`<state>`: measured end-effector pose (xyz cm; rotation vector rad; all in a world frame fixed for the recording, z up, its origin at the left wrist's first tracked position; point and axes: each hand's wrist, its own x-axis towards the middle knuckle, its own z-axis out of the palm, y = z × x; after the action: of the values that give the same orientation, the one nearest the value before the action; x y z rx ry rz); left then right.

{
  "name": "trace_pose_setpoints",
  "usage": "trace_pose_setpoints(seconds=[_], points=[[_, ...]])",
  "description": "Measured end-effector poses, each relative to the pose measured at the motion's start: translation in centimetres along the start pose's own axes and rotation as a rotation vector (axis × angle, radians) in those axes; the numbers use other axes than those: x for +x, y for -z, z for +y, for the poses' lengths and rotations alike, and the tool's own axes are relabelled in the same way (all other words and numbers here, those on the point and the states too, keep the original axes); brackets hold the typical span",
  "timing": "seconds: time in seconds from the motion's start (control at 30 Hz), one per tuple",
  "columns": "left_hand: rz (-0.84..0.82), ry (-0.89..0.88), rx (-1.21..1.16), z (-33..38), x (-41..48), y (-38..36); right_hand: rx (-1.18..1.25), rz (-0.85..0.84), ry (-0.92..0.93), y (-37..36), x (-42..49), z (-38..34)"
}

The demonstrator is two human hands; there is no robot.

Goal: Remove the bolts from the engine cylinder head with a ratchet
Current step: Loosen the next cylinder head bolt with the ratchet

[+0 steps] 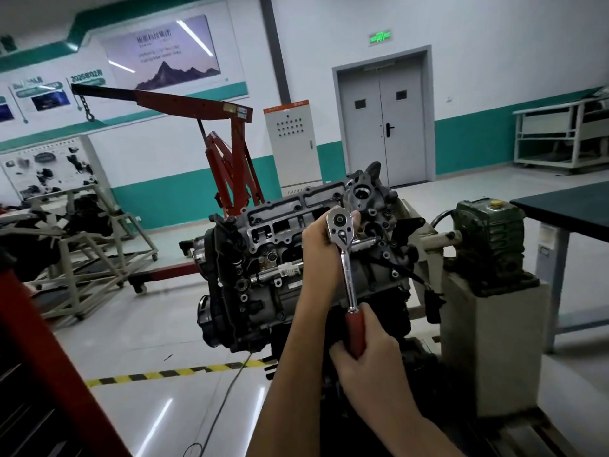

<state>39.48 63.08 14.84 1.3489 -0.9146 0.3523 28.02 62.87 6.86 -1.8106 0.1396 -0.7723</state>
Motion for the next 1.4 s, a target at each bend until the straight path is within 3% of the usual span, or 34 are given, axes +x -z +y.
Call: trace_pose_setpoints(seconds=[0.2,0.3,0.5,0.6,0.7,0.87,0.93,1.03,1.2,1.3,1.4], points=[[-0.043,0.012,0.034,0.2,0.2,0.3,-0.553,-0.307,0.194,12.3,4.6,-1.5],[-0.027,0.001,0.031,0.0,0.1,0.2,-0.689,-0.298,0.26,14.3,6.5,-2.3],[0.006,-0.001,0.012,-0.2,0.0,0.0,-0.175,0.027,0.073,3.4,0.1,0.2],[-0.026,0.007,0.009,0.1,0.0,0.0,0.012,0.043,0.014,-0.4,-0.5,0.0],[-0.031,0.006,0.023,0.1,0.2,0.1,-0.119,-0.062,0.044,3.1,0.4,-0.1],[-0.081,0.022,0.045,0.1,0.4,-0.1,-0.613,-0.318,0.196,13.6,5.4,-2.1],[-0.068,0.012,0.04,0.2,0.4,-0.2,-0.686,-0.319,0.238,14.9,6.8,-2.5],[-0.04,-0.008,0.021,0.3,0.3,-0.4,-0.584,-0.189,0.181,12.6,5.0,-0.9],[-0.015,-0.008,0.019,0.2,0.2,-0.5,-0.067,0.076,-0.01,1.6,-0.1,0.1],[-0.029,0.015,-0.005,0.4,0.1,-0.4,0.013,0.035,-0.015,0.2,-0.1,-0.1],[-0.041,0.019,0.017,0.5,0.2,-0.5,-0.227,-0.117,0.073,5.9,1.2,0.2]])
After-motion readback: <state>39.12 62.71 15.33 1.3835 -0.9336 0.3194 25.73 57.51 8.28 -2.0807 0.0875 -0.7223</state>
